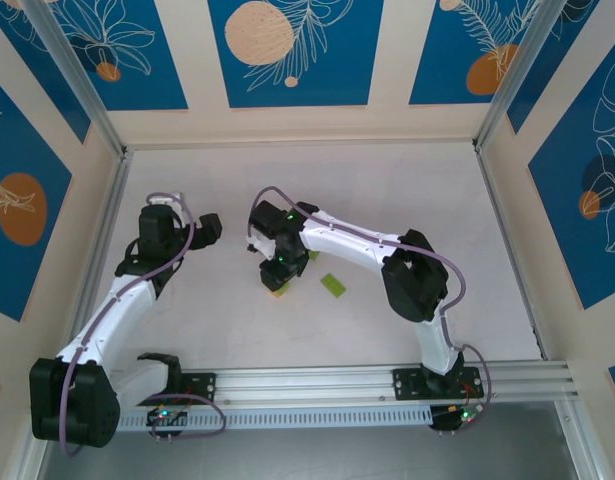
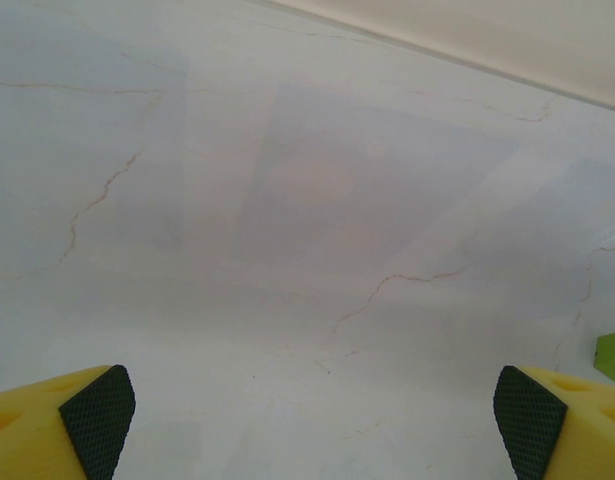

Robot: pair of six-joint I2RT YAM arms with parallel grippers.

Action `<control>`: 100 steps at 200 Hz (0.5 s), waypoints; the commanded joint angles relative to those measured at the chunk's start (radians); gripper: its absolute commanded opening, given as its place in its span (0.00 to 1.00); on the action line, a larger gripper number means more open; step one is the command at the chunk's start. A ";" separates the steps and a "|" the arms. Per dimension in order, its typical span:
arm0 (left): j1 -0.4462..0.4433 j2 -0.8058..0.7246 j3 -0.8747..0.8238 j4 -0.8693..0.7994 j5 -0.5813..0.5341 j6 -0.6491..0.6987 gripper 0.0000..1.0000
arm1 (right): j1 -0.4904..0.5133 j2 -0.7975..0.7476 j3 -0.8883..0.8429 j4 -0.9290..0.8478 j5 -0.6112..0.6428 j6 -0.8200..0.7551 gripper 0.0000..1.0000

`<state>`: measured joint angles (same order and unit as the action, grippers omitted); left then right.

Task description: Assemble a carrot with lego

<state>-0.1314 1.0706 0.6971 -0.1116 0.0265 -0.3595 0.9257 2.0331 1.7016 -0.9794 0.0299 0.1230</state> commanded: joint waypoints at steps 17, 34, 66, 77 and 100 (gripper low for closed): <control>-0.009 -0.003 0.012 0.015 0.018 0.014 0.95 | -0.001 0.035 0.016 -0.032 0.024 0.025 0.35; -0.009 -0.001 0.012 0.015 0.018 0.014 0.95 | -0.002 0.032 0.023 -0.030 0.027 0.024 0.35; -0.009 -0.001 0.012 0.016 0.019 0.014 0.95 | -0.003 0.037 0.039 -0.039 0.036 0.014 0.34; -0.009 0.000 0.012 0.015 0.018 0.014 0.95 | -0.003 0.040 0.042 -0.044 0.039 0.012 0.34; -0.010 -0.003 0.012 0.014 0.018 0.014 0.95 | -0.002 0.044 0.043 -0.047 0.033 0.014 0.34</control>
<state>-0.1314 1.0706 0.6971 -0.1116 0.0265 -0.3592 0.9234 2.0472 1.7222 -0.9840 0.0624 0.1307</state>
